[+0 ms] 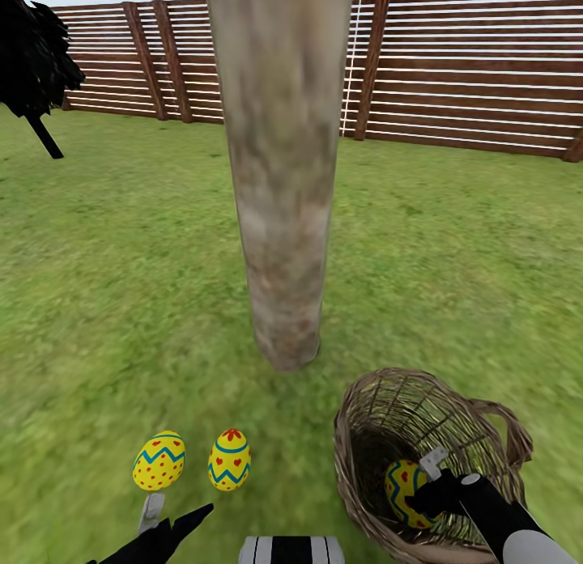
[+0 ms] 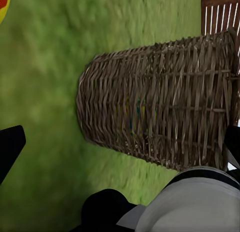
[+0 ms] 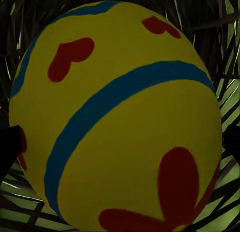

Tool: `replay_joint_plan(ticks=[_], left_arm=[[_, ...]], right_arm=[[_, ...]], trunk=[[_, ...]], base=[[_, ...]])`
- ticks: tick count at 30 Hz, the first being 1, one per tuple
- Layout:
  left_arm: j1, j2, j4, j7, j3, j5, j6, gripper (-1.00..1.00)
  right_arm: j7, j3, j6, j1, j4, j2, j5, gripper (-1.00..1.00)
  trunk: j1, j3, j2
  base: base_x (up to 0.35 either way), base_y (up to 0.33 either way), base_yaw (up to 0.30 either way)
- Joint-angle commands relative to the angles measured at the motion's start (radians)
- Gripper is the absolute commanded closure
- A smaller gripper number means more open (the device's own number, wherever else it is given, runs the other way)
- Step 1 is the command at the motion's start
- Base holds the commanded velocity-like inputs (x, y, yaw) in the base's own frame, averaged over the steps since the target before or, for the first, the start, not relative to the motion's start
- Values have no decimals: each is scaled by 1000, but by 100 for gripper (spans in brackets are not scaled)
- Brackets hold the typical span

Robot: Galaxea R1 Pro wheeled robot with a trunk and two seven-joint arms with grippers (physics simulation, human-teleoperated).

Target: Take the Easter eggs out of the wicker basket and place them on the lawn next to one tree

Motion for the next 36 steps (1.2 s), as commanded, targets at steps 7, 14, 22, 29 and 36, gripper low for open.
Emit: replay_joint_plan(ticks=[7, 14, 22, 29, 36], left_arm=[[0, 0, 0, -1, 0, 5, 9, -100], [0, 0, 0, -2, 0, 5, 9, -100], [0, 0, 0, -5, 0, 6, 9, -100], [0, 0, 0, -7, 0, 5, 9, -100], [0, 0, 0, -5, 0, 5, 9, -100]], right_arm=[[7, -7, 5, 1, -1, 2, 16, 100], [7, -7, 5, 1, -1, 2, 16, 100], [7, -7, 5, 1, -1, 2, 16, 100], [7, -7, 4, 1, -4, 2, 15, 100], [21, -7, 2, 1, -11, 2, 13, 100]], trunk=[[0, -1, 0], [0, -1, 0], [0, -1, 0], [-2, 18, 1], [-5, 46, 3]], base=[[0, 0, 0], [0, 0, 0], [0, 0, 0], [0, 0, 0], [0, 0, 0]])
